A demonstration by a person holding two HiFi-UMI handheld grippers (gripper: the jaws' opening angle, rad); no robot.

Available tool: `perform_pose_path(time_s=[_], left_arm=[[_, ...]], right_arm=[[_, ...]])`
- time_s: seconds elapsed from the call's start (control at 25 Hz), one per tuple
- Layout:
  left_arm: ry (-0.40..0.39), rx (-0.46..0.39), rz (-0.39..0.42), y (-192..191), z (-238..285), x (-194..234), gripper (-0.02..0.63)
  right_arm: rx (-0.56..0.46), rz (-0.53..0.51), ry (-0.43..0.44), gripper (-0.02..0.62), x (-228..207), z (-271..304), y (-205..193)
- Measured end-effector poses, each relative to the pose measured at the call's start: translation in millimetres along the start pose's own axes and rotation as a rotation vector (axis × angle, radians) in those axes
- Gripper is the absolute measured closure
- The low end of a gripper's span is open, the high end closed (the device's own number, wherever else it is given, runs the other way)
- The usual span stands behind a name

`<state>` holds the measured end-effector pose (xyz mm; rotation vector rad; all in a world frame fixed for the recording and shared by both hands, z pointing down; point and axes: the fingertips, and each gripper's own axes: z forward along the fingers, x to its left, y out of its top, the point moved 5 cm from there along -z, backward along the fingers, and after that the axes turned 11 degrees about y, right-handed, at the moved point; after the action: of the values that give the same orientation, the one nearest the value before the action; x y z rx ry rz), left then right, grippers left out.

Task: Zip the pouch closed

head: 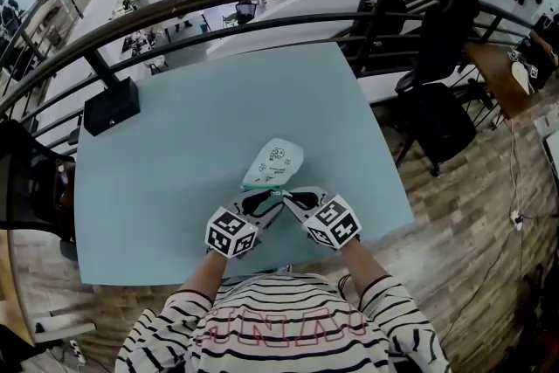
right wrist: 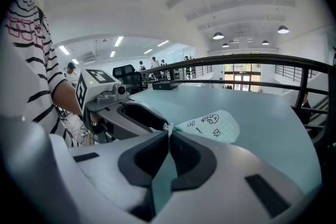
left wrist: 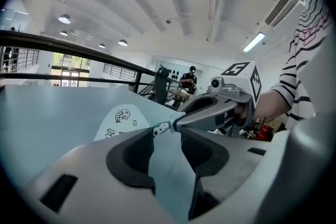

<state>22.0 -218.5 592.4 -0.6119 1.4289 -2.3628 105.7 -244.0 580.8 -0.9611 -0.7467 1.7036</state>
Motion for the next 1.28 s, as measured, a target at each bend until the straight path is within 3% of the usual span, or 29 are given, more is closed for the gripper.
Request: perform_pose_path(time_s=[0.2,0.48,0.92,1.28], left_arm=[[-0.059,-0.038,-0.025,4.0,-2.3,-4.2,0.429],[-0.103,-0.053,-0.049,7.9,0.2,-6.7,0.483],[-0.043,-0.044,-0.127,4.5,3.4,1.3,0.572],[0.071,0.014,-0.180,0.1,5.0,-2.2,0.580]], right_arm=[[0.002,0.004,-0.006,0.558,-3.4,-2.1,-2.0],[-0.003,0.005,-0.002,0.558,-5.1,-5.0,1.2],[-0.002,0.011,0.026,0.558,-2.2,-7.7,-2.4],[0.045,0.015,-0.030,0.559,-7.5,-13.9,-6.2]])
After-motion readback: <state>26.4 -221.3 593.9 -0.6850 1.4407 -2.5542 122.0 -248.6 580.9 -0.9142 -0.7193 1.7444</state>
